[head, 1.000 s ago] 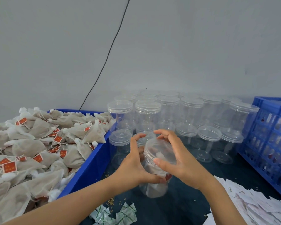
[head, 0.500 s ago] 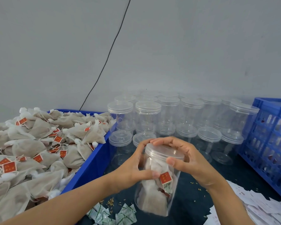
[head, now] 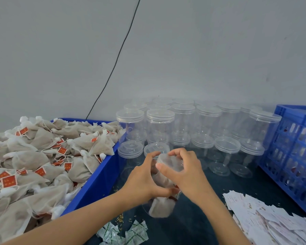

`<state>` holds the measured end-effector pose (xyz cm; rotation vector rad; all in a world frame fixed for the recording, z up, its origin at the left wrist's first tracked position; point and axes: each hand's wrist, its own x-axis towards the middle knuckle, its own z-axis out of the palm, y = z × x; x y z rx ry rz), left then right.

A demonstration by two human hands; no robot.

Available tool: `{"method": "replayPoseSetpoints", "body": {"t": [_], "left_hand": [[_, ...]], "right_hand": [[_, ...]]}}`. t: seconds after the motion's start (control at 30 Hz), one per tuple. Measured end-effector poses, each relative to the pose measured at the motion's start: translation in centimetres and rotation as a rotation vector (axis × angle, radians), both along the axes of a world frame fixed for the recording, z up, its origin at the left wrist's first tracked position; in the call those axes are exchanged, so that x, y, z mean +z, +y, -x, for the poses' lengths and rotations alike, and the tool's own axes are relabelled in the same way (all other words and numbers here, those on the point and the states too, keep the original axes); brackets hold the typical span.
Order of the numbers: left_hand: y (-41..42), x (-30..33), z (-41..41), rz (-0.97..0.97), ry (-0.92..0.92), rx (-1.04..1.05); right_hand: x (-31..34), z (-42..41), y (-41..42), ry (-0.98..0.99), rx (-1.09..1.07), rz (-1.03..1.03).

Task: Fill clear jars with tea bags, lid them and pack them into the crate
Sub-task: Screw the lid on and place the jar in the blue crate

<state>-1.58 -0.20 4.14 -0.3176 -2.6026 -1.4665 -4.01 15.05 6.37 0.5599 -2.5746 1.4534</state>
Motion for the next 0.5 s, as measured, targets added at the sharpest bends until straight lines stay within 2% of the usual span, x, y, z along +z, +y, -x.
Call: {"method": "replayPoseSetpoints", "body": {"t": [0.07,0.13,0.2,0.33,0.4,0.5], "left_hand": [[-0.3,0.0,0.1,-0.003,-0.001,-0.010],[-0.5,0.1,0.3,-0.033,-0.015,-0.013],[-0.6,0.1,0.5,-0.083,-0.023,-0.012],[-0.2,-0.2,0.4,-0.056,0.012,0.021],[-0.1,-0.2,0.4,-0.022,0.045,0.046],[-0.2,0.1,0.3,-0.007,0.064,0.059]], "right_hand": [[0.1,0.0,0.2,-0.044,0.060,0.001],[0.8,0.1,1.4,-0.162,0.266,0.114],[1.3,0.3,2.6,-0.188,0.373,0.124],[1.0,0.3,2.3,-0.023,0.184,-0.044],[0.7,0.2,1.6,-0.011,0.080,-0.113],[0.3,0.4,1.4,-0.091,0.181,-0.003]]}}
